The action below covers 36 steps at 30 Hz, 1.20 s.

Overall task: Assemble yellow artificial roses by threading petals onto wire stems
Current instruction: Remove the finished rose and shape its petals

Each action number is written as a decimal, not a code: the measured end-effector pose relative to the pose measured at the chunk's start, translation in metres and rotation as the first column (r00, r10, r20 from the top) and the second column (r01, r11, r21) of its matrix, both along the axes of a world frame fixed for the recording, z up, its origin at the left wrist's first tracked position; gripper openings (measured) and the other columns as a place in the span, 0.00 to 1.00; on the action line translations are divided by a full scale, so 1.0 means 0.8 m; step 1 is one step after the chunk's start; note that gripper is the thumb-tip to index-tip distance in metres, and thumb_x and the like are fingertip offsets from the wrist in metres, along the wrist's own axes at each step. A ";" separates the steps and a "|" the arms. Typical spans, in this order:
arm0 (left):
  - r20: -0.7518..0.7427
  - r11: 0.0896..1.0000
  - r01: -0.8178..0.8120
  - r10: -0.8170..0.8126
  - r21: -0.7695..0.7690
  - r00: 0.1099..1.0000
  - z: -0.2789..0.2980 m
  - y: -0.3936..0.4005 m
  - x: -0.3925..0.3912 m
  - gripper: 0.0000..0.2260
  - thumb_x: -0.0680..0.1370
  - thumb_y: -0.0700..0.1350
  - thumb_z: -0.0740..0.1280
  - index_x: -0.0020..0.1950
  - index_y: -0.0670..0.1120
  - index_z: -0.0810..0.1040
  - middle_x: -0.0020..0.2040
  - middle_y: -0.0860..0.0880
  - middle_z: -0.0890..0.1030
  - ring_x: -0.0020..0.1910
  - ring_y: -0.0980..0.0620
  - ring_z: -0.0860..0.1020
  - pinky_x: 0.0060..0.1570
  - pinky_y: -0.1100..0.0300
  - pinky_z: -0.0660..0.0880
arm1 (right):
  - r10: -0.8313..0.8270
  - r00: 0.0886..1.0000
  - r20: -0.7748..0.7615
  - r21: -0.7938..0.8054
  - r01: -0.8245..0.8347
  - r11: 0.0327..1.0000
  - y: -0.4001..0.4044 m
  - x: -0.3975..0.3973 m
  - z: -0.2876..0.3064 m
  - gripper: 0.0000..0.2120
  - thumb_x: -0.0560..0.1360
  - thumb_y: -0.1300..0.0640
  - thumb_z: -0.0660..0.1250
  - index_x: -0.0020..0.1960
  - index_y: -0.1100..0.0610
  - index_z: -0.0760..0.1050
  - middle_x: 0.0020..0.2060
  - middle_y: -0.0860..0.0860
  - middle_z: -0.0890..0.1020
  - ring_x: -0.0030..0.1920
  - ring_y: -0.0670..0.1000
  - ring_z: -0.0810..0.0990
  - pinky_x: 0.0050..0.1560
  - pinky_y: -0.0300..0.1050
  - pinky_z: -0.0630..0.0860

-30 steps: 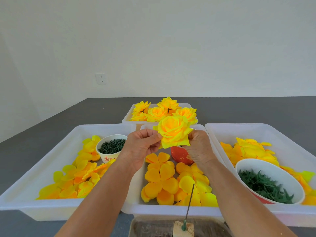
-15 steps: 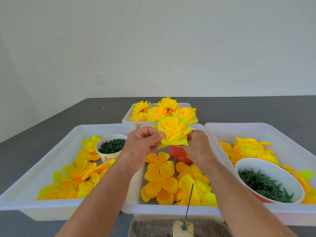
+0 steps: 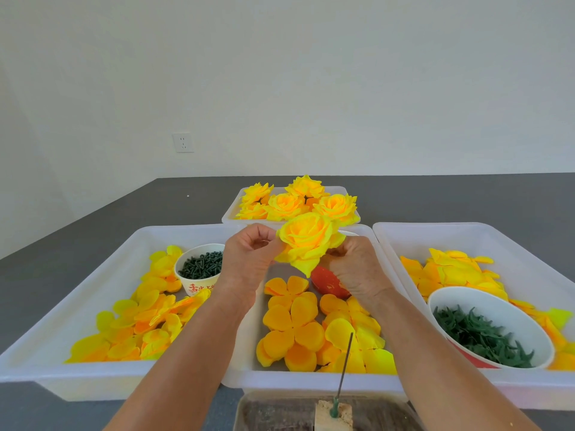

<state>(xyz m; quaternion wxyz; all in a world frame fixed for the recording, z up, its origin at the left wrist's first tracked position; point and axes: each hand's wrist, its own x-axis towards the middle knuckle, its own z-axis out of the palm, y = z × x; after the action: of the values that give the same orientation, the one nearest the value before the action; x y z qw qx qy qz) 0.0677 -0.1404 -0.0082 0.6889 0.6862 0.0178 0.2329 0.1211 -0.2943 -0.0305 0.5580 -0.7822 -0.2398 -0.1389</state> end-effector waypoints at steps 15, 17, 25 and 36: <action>-0.045 0.999 0.014 -0.016 -0.045 0.999 0.000 0.002 -0.001 0.06 0.75 0.36 0.66 0.43 0.44 0.82 0.37 0.49 0.82 0.36 0.54 0.78 0.36 0.64 0.76 | 0.197 0.979 -0.049 -0.005 -0.197 0.980 0.001 -0.002 -0.003 0.07 0.68 0.68 0.72 0.44 0.58 0.82 0.39 0.51 0.83 0.37 0.35 0.79 0.41 0.24 0.72; 0.010 0.999 -0.031 0.030 0.037 0.999 0.000 0.002 0.000 0.08 0.76 0.33 0.65 0.46 0.43 0.82 0.40 0.47 0.81 0.39 0.51 0.78 0.38 0.64 0.76 | 0.200 0.978 -0.067 -0.010 -0.201 0.980 0.001 -0.002 -0.003 0.06 0.68 0.69 0.72 0.45 0.64 0.83 0.41 0.57 0.84 0.35 0.35 0.78 0.40 0.24 0.72; 0.175 0.935 -0.152 0.099 0.320 0.980 -0.006 0.004 0.007 0.12 0.76 0.35 0.67 0.43 0.53 0.81 0.37 0.33 0.79 0.35 0.36 0.74 0.38 0.51 0.77 | 0.116 0.992 -0.052 -0.047 -0.119 0.992 0.000 -0.002 -0.003 0.06 0.69 0.63 0.73 0.40 0.53 0.81 0.35 0.44 0.82 0.36 0.37 0.78 0.41 0.28 0.72; 0.135 0.966 -0.110 0.080 0.234 0.988 -0.007 0.003 0.006 0.08 0.78 0.39 0.64 0.41 0.44 0.80 0.28 0.46 0.74 0.26 0.59 0.70 0.27 0.67 0.70 | -0.040 0.998 0.048 -0.159 0.047 0.986 -0.002 -0.003 -0.001 0.05 0.73 0.62 0.70 0.46 0.64 0.82 0.43 0.56 0.83 0.45 0.54 0.79 0.49 0.40 0.74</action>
<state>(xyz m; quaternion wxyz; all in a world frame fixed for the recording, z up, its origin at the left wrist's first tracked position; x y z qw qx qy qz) 0.0725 -0.1377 -0.0136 0.5885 0.7471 -0.0204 0.3083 0.1188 -0.2962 -0.0314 0.4848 -0.8262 -0.2454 -0.1488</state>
